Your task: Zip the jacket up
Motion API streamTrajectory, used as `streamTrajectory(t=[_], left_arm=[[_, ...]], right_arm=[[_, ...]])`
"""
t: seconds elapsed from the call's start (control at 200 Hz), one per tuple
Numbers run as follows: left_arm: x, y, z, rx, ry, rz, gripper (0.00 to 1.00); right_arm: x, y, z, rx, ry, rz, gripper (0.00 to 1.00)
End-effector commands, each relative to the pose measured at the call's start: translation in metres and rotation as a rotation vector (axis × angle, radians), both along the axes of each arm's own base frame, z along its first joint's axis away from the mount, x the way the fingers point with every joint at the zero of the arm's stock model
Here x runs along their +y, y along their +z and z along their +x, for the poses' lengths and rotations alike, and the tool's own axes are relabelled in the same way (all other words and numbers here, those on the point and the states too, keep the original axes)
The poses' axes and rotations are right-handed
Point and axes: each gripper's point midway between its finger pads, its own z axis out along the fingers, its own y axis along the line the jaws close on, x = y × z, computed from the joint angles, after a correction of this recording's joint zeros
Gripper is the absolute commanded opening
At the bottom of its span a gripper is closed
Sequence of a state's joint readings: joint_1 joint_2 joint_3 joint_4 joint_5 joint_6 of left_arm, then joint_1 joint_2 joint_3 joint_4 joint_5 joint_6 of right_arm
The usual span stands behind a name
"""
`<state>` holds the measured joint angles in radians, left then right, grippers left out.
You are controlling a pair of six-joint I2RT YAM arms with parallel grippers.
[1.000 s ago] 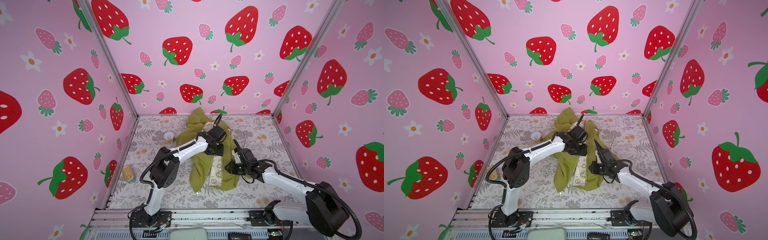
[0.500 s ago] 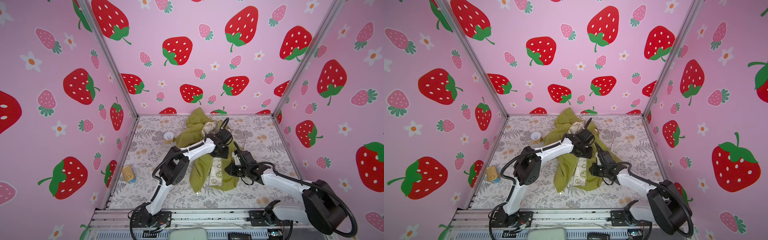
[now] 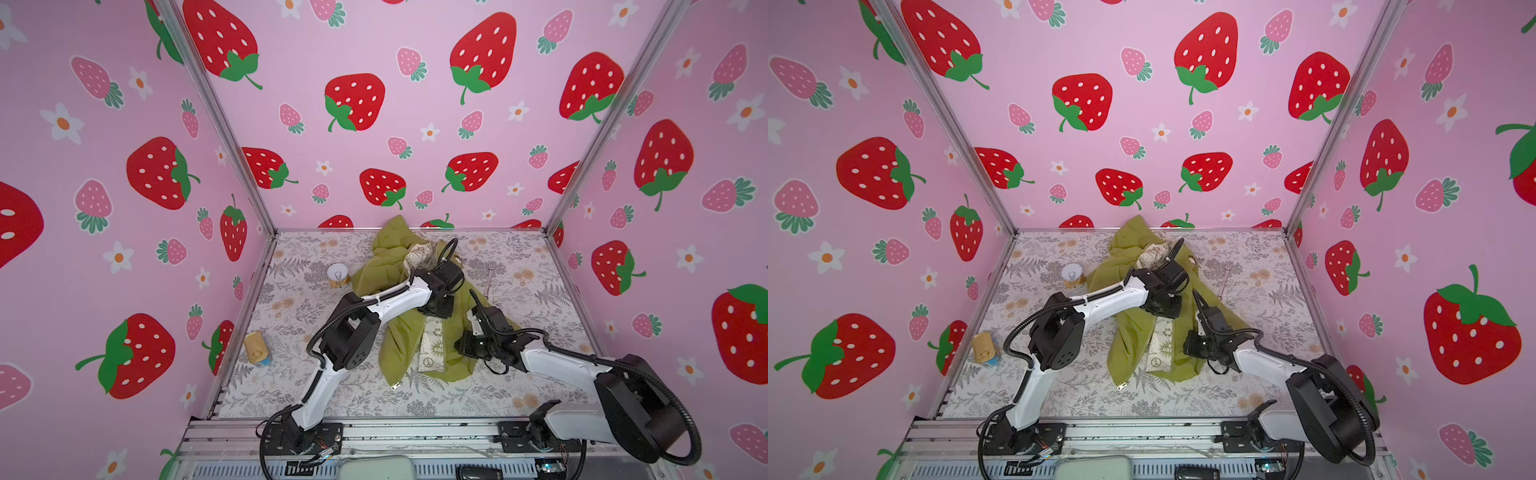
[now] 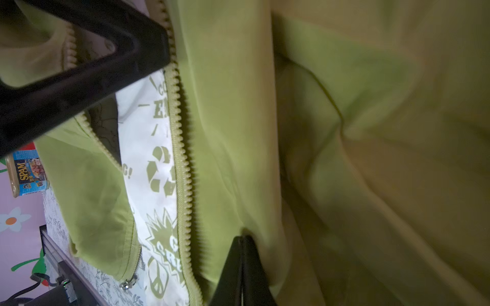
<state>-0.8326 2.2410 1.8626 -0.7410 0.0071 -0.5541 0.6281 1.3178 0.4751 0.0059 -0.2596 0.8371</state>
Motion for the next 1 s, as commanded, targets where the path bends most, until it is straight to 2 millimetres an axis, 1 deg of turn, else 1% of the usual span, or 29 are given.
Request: streamTrajectory(t=[0.0, 0.12, 0.235, 0.305, 0.415, 0.515, 0.68, 0.88, 0.995], left_arm=[[0.01, 0.006, -0.002, -0.014, 0.001, 0.039, 0.28], [0.013, 0.009, -0.002, -0.023, 0.002, 0.049, 0.19], [0.019, 0.011, 0.0, -0.029, 0.009, 0.057, 0.13], [0.022, 0.014, 0.0, -0.03, 0.014, 0.051, 0.13], [0.02, 0.018, -0.002, -0.025, 0.011, 0.022, 0.13], [0.017, 0.023, -0.001, -0.027, 0.009, -0.002, 0.11], [0.021, 0.03, 0.001, -0.033, 0.02, -0.014, 0.08], [0.033, 0.034, 0.003, -0.032, 0.043, -0.028, 0.07], [0.037, 0.042, 0.004, -0.037, 0.054, -0.06, 0.07]], right_arm=[[-0.003, -0.005, 0.0, 0.009, -0.02, -0.001, 0.07], [-0.005, -0.008, 0.0, 0.013, -0.023, -0.007, 0.07], [-0.003, -0.006, 0.0, 0.01, -0.02, -0.001, 0.07], [0.001, -0.001, 0.002, -0.003, -0.01, 0.02, 0.09], [0.01, 0.011, 0.004, -0.024, 0.015, 0.07, 0.15], [0.018, 0.017, 0.004, -0.031, 0.037, 0.098, 0.16], [0.027, 0.016, 0.001, -0.016, 0.061, 0.118, 0.17], [0.041, 0.019, 0.0, -0.012, 0.091, 0.155, 0.24], [0.047, 0.016, -0.002, 0.001, 0.1, 0.171, 0.26]])
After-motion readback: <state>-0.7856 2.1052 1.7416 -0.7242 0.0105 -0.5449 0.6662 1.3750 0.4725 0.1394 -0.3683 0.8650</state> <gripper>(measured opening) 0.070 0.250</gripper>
